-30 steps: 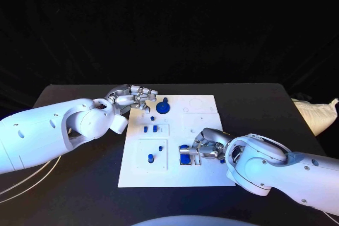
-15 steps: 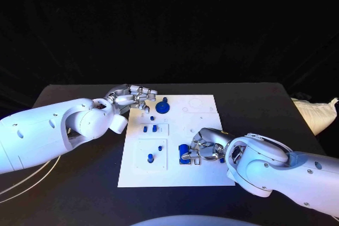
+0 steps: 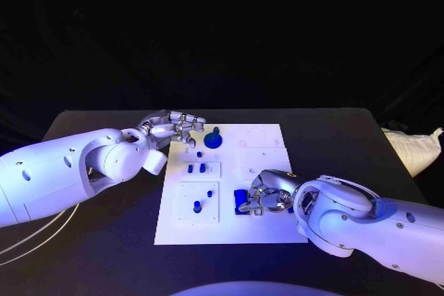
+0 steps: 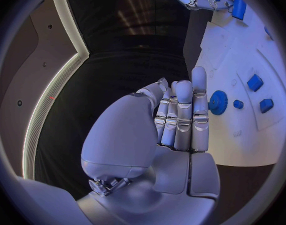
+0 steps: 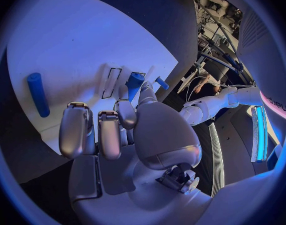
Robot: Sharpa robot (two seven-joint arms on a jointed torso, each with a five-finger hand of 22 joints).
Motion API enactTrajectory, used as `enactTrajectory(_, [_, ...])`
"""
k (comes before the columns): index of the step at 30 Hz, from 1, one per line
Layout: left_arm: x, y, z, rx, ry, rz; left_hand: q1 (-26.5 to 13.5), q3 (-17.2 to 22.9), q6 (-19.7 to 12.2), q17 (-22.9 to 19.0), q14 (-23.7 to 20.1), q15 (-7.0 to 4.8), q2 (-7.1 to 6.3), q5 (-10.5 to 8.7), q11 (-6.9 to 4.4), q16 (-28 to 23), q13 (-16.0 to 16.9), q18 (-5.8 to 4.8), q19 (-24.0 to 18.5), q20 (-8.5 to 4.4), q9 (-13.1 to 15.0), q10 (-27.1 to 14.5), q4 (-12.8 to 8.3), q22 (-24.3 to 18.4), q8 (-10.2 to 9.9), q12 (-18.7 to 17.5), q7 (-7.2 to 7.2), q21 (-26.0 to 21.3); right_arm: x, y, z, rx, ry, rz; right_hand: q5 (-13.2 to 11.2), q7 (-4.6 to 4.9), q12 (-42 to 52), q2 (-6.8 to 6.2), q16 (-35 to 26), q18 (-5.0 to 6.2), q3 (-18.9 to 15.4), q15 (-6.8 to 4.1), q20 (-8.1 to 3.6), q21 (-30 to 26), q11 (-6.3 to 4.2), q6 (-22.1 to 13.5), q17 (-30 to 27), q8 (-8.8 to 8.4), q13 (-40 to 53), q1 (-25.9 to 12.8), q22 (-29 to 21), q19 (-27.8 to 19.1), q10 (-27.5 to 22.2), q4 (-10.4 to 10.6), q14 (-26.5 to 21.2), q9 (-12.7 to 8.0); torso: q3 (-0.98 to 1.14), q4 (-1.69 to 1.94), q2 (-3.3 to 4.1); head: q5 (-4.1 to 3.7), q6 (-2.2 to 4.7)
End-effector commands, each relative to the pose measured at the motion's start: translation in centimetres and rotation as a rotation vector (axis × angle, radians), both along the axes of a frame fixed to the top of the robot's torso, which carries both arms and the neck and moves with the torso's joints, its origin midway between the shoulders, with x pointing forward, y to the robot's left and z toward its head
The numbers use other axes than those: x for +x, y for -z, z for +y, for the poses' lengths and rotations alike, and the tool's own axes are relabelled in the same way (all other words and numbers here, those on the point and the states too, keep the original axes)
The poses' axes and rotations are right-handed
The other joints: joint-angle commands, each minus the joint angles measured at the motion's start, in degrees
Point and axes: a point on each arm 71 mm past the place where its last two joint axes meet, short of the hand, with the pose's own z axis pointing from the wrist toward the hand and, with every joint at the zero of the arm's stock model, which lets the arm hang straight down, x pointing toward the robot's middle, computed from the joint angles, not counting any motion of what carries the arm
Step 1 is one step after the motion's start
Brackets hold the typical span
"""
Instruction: Assemble the parts on the task board
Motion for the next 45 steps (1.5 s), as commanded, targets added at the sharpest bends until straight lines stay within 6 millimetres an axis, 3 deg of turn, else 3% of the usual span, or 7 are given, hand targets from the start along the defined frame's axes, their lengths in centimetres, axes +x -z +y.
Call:
enactTrajectory(1, [-0.1,-0.1,-0.2,-0.007,0.018,-0.003,0.0,-0.05,-0.39,-0.05,-0.42,0.03,0.27,0.09,-0.03,-0.24,0.06,1.13,0.02,0.15,0.0,-0.45,-0.12,-0.05,0.28,0.15,0.11,-0.29,-0.1,0.3,0.0,-0.034,-0.022,0.008,0.39,-0.13,0.27,0.33,-0.16,-0.88,0.19,-0.23,-0.2,-0.01,-0.07,0.06,5.26,0.17,0.07,0.23,0.04,-0.11,0.54,-0.19,4.21,0.0,-0.02,-0.04,0.0,0.09,-0.08])
enactTrajectory(12, [-0.1,0.0,0.0,-0.005,0.017,-0.001,0.0,-0.05,-0.39,-0.05,-0.42,0.03,0.27,0.09,-0.03,-0.24,0.06,1.13,0.02,0.15,0.0,-0.45,-0.12,-0.05,0.28,0.15,0.11,-0.29,-0.5,-0.7,-1.7,0.049,0.024,-0.032,0.98,-0.05,-0.14,0.21,-0.15,-0.87,-0.29,-0.23,-0.23,-0.06,-0.03,-0.1,5.27,0.07,-0.24,-0.33,-0.03,-0.14,0.34,0.13,4.21,0.09,0.03,-0.11,-0.03,0.09,0.0])
enactTrajectory(18, [-0.1,0.0,0.0,-0.005,0.016,0.0,-0.02,-0.08,-0.42,-0.13,-0.46,0.04,0.3,0.09,-0.01,-0.27,0.07,1.13,0.03,0.16,0.0,-0.5,-0.15,-0.08,0.32,0.21,0.13,-0.32,-0.4,-2.2,-3.9,0.183,0.068,-0.048,5.08,1.17,-1.53,0.79,0.09,-0.89,-0.3,0.47,0.22,-0.17,0.93,-3.23,5.71,-2.66,-1.21,0.73,-0.11,-0.22,-0.77,-0.19,4.26,-0.85,-0.05,-0.13,-0.07,-0.16,0.18])
enactTrajectory(24, [-0.1,0.0,0.1,-0.004,0.015,-0.001,-0.02,-0.08,-0.42,-0.13,-0.46,0.04,0.3,0.09,-0.01,-0.27,0.07,1.13,0.03,0.16,0.0,-0.5,-0.15,-0.08,0.32,0.21,0.13,-0.32,-0.2,-2.4,-7.0,0.123,0.117,0.005,7.09,1.86,-3.27,2.06,0.24,-0.85,0.69,1.0,0.79,-0.2,1.51,-4.08,5.95,-5.21,-2.55,3.09,-0.14,-0.29,-2.06,-1.42,4.27,-1.89,-0.02,-0.33,-0.08,-0.51,0.59])
enactTrajectory(33, [-0.1,-0.1,0.0,-0.006,0.016,-0.003,-0.02,-0.08,-0.42,-0.13,-0.46,0.04,0.3,0.09,-0.01,-0.27,0.07,1.13,0.03,0.16,0.0,-0.5,-0.15,-0.08,0.32,0.21,0.13,-0.32,-0.2,-1.6,-10.0,-0.092,0.146,-0.041,4.23,1.38,-8.07,3.16,-0.27,-0.66,3.11,0.8,0.78,-0.78,1.13,-1.15,5.28,-6.99,-6.6,6.25,-0.94,-0.78,-4.9,-3.37,4.04,-2.81,0.02,-0.55,-0.09,-1.08,0.88])
enactTrajectory(39, [-0.2,-0.1,0.0,-0.007,0.017,-0.004,-0.02,-0.08,-0.42,-0.13,-0.46,0.04,0.3,0.09,-0.01,-0.27,0.07,1.13,0.03,0.16,0.0,-0.5,-0.15,-0.08,0.32,0.21,0.13,-0.32,-0.3,-0.7,-10.4,-0.146,0.172,-0.052,4.96,1.12,-8.78,2.63,-0.33,-0.66,3.2,0.59,0.59,-0.87,0.9,0.15,5.25,-7.62,-7.24,5.38,-1.0,-0.78,-4.82,-2.72,4.04,-3.11,0.09,-0.46,-0.03,-1.17,0.78])
enactTrajectory(45, [-0.2,-0.1,0.1,-0.007,0.016,-0.003,-0.02,-0.08,-0.42,-0.13,-0.46,0.04,0.3,0.09,-0.01,-0.27,0.07,1.13,0.03,0.16,0.0,-0.5,-0.15,-0.08,0.32,0.21,0.13,-0.32,-0.2,-0.3,-10.6,-0.169,0.193,-0.044,5.05,0.96,-8.54,1.9,-0.35,-0.68,2.79,0.5,0.47,-0.87,0.8,1.16,5.28,-8.0,-7.09,3.52,-0.93,-0.7,-4.24,-1.2,4.06,-3.22,-0.03,-0.35,-0.08,-1.19,0.7])
